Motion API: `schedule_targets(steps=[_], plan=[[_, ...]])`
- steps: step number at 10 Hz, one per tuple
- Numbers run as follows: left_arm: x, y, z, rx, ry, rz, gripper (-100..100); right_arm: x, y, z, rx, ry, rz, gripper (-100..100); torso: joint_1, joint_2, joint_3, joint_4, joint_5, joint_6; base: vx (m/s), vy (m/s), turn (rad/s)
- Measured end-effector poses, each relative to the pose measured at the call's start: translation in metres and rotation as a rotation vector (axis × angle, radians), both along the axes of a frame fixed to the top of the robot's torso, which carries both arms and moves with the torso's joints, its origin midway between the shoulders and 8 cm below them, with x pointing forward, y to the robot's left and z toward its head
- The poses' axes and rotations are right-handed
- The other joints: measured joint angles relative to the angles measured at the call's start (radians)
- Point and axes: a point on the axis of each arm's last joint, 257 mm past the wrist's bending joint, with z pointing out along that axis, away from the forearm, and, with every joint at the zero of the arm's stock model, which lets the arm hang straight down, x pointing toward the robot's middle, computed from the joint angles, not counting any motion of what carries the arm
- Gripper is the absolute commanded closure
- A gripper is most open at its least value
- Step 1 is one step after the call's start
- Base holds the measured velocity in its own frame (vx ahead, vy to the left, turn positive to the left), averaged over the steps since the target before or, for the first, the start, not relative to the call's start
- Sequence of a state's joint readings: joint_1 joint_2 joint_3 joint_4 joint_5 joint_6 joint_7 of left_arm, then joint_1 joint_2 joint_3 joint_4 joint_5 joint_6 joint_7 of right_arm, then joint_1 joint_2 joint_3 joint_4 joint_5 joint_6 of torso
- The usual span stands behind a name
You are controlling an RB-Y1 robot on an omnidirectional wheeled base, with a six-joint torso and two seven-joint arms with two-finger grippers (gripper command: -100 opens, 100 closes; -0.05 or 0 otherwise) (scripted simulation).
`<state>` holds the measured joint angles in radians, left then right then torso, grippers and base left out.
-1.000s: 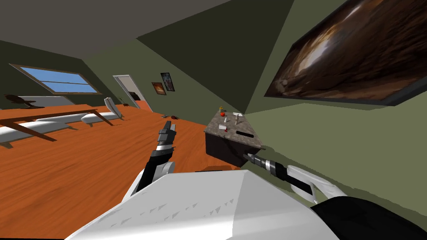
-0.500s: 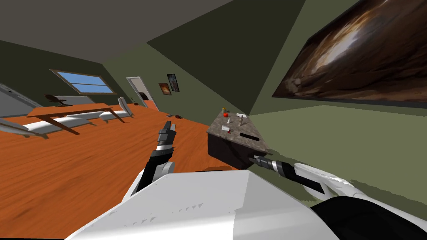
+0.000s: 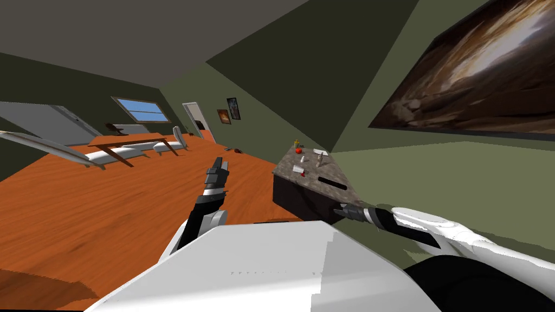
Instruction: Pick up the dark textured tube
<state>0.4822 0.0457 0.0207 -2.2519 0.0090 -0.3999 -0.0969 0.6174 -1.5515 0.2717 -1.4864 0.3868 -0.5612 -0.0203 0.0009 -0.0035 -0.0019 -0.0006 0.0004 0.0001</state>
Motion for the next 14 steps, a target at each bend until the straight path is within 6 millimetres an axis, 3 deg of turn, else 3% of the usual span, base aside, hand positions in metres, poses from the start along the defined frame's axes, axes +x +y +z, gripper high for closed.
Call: schedule_targets(steps=[1, 6, 9, 10, 14], plan=[[0.0, 0.0, 0.0, 0.0, 0.0, 0.0, 0, 0.001, -0.005, 0.001, -0.015, 0.004, 0.009, -100, 0.0, 0.001, 0.001, 0.0, 0.0, 0.001, 0.039, -0.005, 0.201], [0.0, 0.0, 0.0, 0.0, 0.0, 0.0, 0, -0.023, -0.075, 0.013, -0.226, 0.117, 0.096, -100, -0.001, -0.001, -0.001, 0.0, 0.0, 0.0, 0.067, -0.02, 0.224], [0.0, 0.0, 0.0, 0.0, 0.0, 0.0, 0, -0.048, -0.118, 0.03, -0.352, 0.213, 0.155, -100, -0.004, -0.005, -0.003, -0.001, -0.001, 0.0, 0.097, -0.065, 0.258], [0.0, 0.0, 0.0, 0.0, 0.0, 0.0, 0, -0.051, -0.127, 0.032, -0.375, 0.226, 0.169, -100, -0.004, -0.004, -0.002, -0.001, -0.002, 0.001, 0.065, -0.05, 0.218], [0.0, 0.0, 0.0, 0.0, 0.0, 0.0, 0, -0.094, -0.154, 0.034, -0.435, 0.347, 0.23, -100, -0.006, -0.003, -0.002, -0.001, -0.002, 0.0, 0.08, -0.092, 0.275]])
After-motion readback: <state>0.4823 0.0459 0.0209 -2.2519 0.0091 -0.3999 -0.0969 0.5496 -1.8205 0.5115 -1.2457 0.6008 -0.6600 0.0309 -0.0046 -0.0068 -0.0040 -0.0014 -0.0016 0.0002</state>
